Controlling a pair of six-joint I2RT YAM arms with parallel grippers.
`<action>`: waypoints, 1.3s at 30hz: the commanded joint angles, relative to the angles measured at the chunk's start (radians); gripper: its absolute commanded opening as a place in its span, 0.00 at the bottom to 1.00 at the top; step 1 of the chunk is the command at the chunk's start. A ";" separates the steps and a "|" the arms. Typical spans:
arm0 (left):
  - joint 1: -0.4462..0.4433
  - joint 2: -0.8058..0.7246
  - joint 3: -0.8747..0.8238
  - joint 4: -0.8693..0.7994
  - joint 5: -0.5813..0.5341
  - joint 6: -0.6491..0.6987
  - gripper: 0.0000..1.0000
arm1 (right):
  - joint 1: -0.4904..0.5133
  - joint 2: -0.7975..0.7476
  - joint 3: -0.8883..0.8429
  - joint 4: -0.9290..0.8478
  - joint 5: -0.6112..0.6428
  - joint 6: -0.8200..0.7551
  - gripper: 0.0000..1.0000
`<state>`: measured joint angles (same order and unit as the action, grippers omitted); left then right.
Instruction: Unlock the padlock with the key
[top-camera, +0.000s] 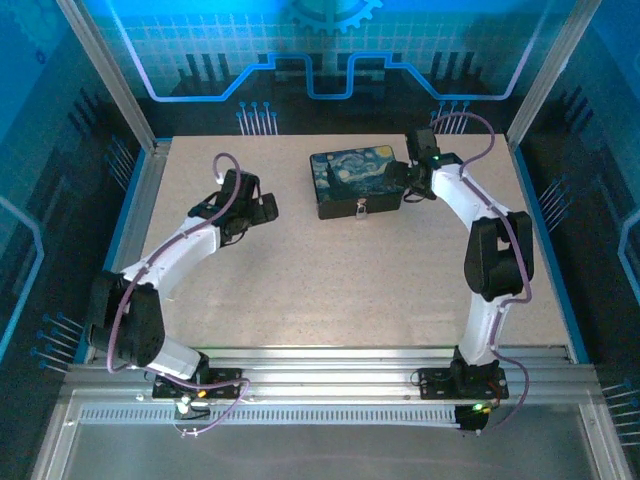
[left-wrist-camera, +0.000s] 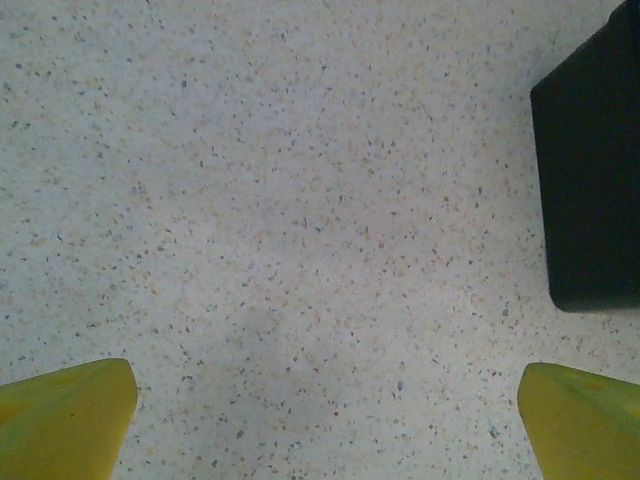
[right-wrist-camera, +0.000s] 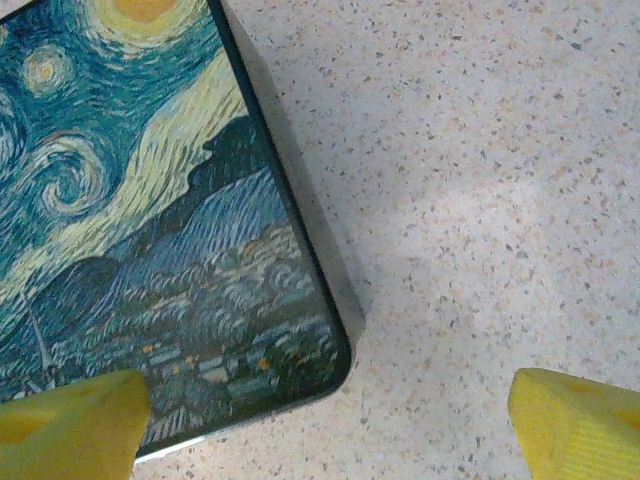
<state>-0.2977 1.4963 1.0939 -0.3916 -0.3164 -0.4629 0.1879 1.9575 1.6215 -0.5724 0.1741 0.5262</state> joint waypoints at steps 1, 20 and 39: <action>-0.016 0.021 0.057 -0.039 0.028 -0.006 0.99 | -0.031 0.057 0.031 0.021 -0.070 -0.065 0.93; -0.021 0.061 0.107 -0.076 0.132 0.019 0.99 | 0.066 0.209 0.119 0.031 -0.275 -0.548 0.73; -0.006 0.073 0.153 -0.212 0.137 -0.097 0.99 | 0.246 0.087 -0.030 0.122 -0.373 -0.622 0.73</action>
<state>-0.3096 1.5959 1.2102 -0.5106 -0.1261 -0.5133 0.4324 2.0727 1.6260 -0.4057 -0.1696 -0.0784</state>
